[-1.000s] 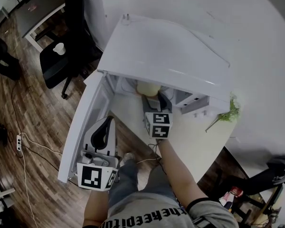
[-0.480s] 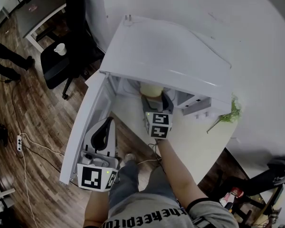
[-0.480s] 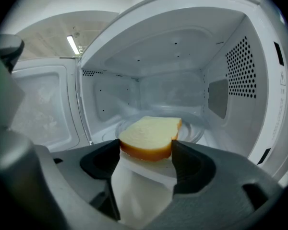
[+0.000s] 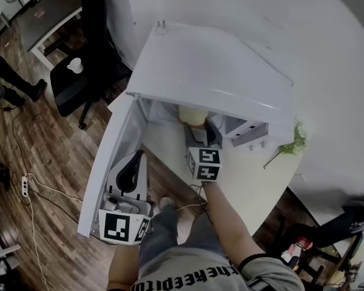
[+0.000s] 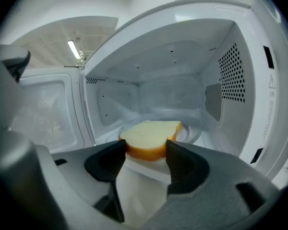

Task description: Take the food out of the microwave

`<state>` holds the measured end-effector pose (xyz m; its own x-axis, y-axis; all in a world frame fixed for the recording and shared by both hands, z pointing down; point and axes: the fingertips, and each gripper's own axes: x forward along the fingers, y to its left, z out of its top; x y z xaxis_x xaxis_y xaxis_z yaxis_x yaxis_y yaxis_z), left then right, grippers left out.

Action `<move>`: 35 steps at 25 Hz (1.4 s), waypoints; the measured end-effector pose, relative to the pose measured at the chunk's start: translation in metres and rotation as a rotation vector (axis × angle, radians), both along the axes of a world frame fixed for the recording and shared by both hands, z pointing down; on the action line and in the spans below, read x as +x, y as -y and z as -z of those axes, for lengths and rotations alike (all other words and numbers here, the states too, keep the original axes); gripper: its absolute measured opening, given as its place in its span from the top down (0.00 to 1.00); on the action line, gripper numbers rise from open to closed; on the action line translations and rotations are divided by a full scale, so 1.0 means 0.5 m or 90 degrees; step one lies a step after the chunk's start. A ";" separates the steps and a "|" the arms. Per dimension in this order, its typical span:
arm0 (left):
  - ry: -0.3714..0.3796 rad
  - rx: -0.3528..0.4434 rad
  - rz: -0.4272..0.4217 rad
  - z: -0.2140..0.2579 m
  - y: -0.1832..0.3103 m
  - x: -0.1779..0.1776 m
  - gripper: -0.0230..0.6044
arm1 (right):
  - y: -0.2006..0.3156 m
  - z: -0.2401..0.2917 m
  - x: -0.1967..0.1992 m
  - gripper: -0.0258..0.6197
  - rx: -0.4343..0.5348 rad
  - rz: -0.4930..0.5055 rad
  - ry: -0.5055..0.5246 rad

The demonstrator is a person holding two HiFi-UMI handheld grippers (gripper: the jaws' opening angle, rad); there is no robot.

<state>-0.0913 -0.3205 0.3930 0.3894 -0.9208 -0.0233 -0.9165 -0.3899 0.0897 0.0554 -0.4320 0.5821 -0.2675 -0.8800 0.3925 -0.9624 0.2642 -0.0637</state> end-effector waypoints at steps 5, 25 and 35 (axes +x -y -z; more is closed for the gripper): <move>-0.001 0.004 -0.012 0.004 -0.004 0.004 0.95 | -0.019 0.024 -0.003 0.54 0.022 0.012 0.015; -0.009 0.024 -0.066 0.042 -0.029 0.030 0.95 | -0.124 0.104 -0.001 0.57 0.049 0.018 0.055; -0.010 0.040 -0.068 0.078 -0.074 0.061 0.95 | -0.219 0.179 0.030 0.57 0.070 0.028 0.089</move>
<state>-0.0611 -0.2836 0.3538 0.4839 -0.8708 -0.0869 -0.8683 -0.4902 0.0766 0.0703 -0.3224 0.4925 -0.3514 -0.9020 0.2510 -0.9337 0.3179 -0.1647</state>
